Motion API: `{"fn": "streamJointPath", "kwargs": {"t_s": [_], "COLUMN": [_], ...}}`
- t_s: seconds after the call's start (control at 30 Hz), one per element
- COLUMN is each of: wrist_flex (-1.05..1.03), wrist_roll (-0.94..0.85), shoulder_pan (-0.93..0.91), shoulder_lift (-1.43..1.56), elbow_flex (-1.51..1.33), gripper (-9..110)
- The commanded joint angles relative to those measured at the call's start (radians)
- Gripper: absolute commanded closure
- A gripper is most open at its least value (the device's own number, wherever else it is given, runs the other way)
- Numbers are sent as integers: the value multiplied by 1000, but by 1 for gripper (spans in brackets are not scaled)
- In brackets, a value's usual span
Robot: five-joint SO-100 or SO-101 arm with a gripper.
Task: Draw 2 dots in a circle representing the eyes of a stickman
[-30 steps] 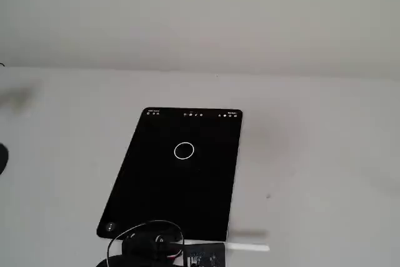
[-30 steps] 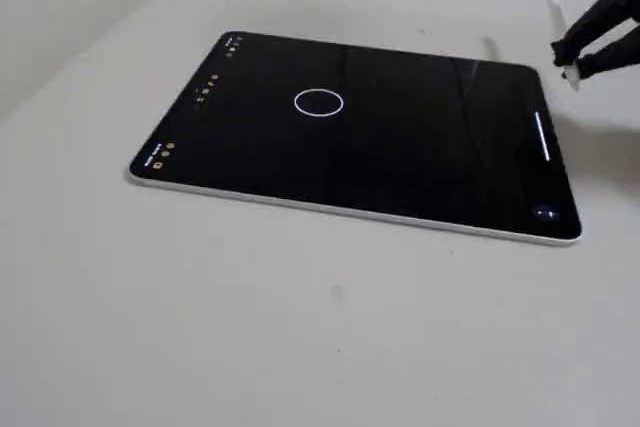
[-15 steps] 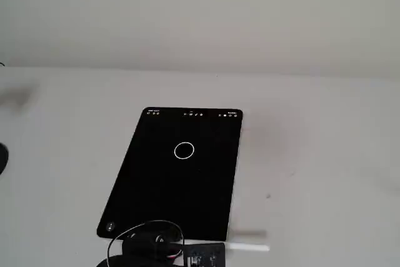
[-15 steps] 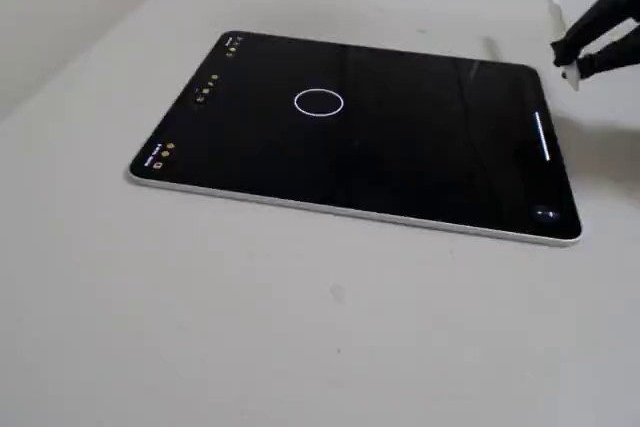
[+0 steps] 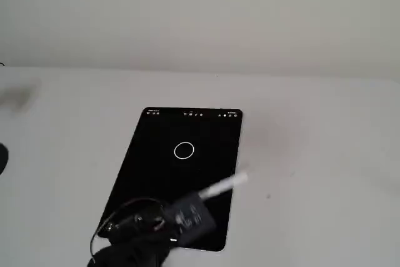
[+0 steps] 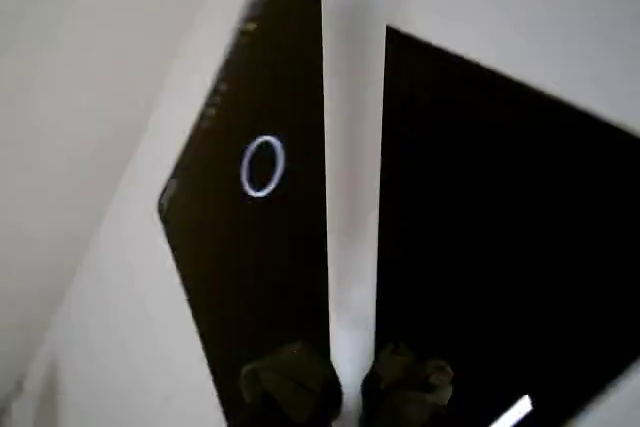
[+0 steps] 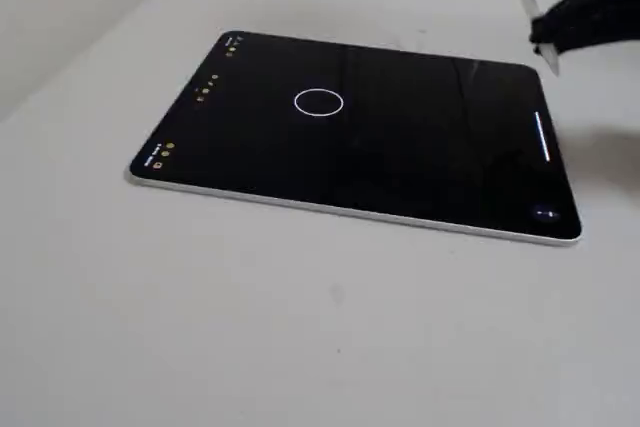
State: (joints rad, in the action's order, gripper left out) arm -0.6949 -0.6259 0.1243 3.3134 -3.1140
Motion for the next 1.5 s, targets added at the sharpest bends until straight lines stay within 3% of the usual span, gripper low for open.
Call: {"fn": "streamJointPath", "kwargs": {"t_s": [0.0,0.13,0.33,0.6,0.97,1.47], "wrist_flex": [238,511,1129,1603,1698,1671], "wrist_roll": [-238,-345,-476,-520,-597,-658], "shoulder_pan": [54,95,147,140,114,92], "shoulder_lift": [12,-109,-689,-1499,-1974,-2237], "elbow_flex": [-17,-18,46,425,828,1089], "gripper": [102,102,102,102,102,101]}}
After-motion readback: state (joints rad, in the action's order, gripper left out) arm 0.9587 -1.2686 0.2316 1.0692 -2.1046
